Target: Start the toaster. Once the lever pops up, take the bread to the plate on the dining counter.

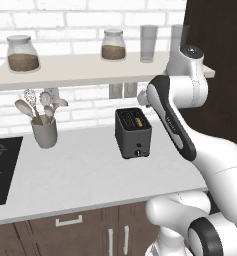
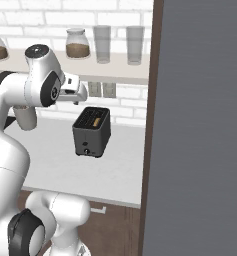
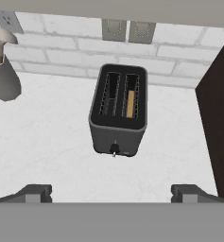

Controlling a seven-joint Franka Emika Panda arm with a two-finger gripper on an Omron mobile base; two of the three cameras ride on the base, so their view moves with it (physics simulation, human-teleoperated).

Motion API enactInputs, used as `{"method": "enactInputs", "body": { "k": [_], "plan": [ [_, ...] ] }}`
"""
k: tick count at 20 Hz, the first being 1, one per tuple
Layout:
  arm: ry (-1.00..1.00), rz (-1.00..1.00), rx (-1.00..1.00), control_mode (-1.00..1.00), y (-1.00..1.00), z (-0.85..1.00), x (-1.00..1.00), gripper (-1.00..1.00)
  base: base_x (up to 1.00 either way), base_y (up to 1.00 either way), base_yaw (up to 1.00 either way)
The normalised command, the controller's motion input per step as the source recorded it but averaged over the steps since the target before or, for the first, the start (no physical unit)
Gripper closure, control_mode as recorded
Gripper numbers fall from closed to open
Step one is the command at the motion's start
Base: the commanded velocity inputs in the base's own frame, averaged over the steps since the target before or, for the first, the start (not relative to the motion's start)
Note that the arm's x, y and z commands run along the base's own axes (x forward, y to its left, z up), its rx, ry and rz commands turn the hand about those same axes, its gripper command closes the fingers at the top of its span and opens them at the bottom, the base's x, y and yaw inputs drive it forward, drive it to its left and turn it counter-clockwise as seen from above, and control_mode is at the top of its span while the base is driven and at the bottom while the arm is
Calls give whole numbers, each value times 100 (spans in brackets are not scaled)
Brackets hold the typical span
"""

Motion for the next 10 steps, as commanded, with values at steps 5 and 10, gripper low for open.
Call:
{"method": "enactInputs", "body": {
  "k": [5, 10],
  "plan": [
    [0, 0, 0, -100, 0, 0, 0, -100, 0, 0, 0],
    [0, 0, 0, -100, 0, 0, 0, -100, 0, 0, 0]
  ]
}}
